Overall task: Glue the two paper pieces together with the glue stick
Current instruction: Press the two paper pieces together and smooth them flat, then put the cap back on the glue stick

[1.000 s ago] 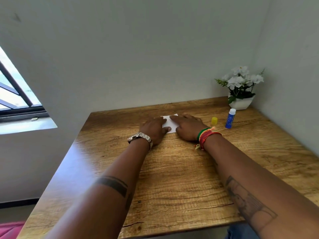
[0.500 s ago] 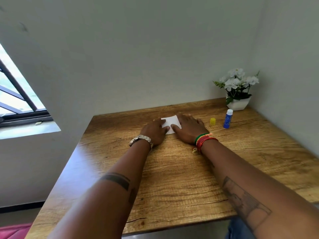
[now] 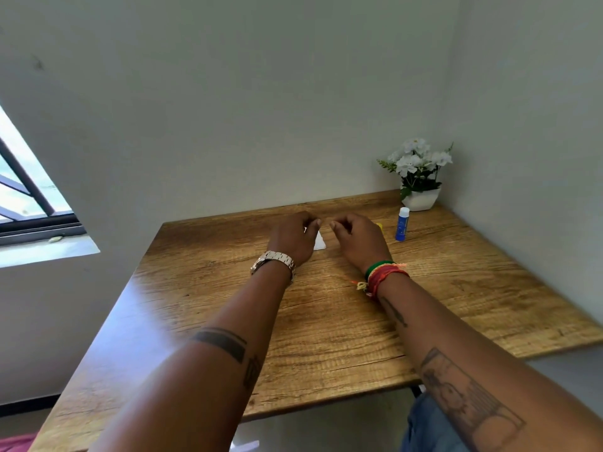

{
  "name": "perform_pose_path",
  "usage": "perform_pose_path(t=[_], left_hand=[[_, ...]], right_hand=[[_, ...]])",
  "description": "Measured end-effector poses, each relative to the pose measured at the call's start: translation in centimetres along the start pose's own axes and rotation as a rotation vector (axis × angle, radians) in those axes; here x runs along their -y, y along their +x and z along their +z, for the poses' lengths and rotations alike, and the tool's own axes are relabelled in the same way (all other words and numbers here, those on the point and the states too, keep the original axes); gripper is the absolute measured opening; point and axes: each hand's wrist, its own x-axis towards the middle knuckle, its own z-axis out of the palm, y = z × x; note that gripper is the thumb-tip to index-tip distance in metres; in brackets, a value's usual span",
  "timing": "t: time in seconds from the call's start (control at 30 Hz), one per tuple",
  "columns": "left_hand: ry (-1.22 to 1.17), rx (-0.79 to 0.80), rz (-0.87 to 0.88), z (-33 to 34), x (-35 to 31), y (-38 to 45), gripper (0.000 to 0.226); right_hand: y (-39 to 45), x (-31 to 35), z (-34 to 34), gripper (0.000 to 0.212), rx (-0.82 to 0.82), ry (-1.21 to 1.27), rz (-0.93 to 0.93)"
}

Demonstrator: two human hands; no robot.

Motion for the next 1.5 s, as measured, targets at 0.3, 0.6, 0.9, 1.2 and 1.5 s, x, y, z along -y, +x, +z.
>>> perform_pose_path(t=[0.3, 0.6, 0.9, 1.2, 1.5], left_hand=[[-0.131, 0.034, 0.072, 2.9, -4.8, -0.8, 0.022], [-0.235, 0.082, 0.029, 7.1, -8.4, -0.1, 0.012], [-0.276, 0.065, -0.074, 10.2, -9.7, 1.2, 0.020], [-0.356, 0.060, -0.137, 9.3, -9.2, 1.8, 0.018], [-0.639, -0.013, -0.229, 4.7, -4.7, 0.2, 0.032]], right_hand=[[-1.0, -0.2, -4.5, 0.024, -0.117, -0.024, -0.021], [-1.3, -3.2, -9.0, 0.018, -0.410, 0.017, 0.040], [-0.3, -7.2, -9.1, 0.054, -0.235, 0.125, 0.371], [1.2, -6.5, -7.9, 0.036, -0.124, -0.070, 0.386], [1.7, -0.4, -3.3, 0.021, 0.112, 0.152, 0.191]])
